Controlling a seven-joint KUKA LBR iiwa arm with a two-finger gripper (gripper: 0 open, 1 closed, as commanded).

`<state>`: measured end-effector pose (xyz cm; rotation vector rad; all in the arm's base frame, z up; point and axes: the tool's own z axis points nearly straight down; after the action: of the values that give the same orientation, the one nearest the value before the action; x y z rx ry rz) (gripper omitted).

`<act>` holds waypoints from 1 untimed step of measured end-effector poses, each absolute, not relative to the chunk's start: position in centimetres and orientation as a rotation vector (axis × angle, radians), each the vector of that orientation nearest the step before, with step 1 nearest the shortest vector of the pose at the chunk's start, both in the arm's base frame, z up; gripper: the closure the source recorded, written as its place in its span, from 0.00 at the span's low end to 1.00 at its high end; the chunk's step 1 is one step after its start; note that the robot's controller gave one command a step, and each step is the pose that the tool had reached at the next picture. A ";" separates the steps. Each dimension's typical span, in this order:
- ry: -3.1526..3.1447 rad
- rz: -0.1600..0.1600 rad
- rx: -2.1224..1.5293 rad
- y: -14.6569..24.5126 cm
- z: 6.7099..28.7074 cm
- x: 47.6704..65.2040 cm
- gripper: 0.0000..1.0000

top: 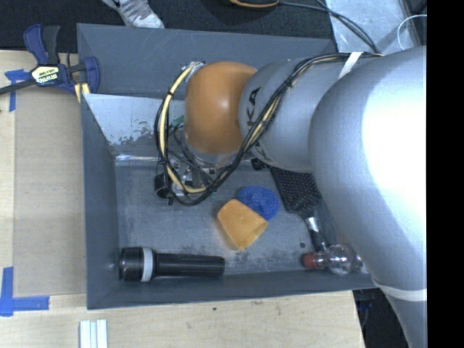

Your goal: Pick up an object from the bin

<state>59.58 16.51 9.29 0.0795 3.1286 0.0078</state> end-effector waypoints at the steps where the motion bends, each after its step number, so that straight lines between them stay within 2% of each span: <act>1: 3.127 0.008 0.079 16.5 10.0 59.6 1.00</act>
Offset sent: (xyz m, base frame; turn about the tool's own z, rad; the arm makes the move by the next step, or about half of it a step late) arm -0.0001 -0.0002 0.0252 0.0000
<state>59.59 16.50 9.95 0.0793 3.1272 0.0083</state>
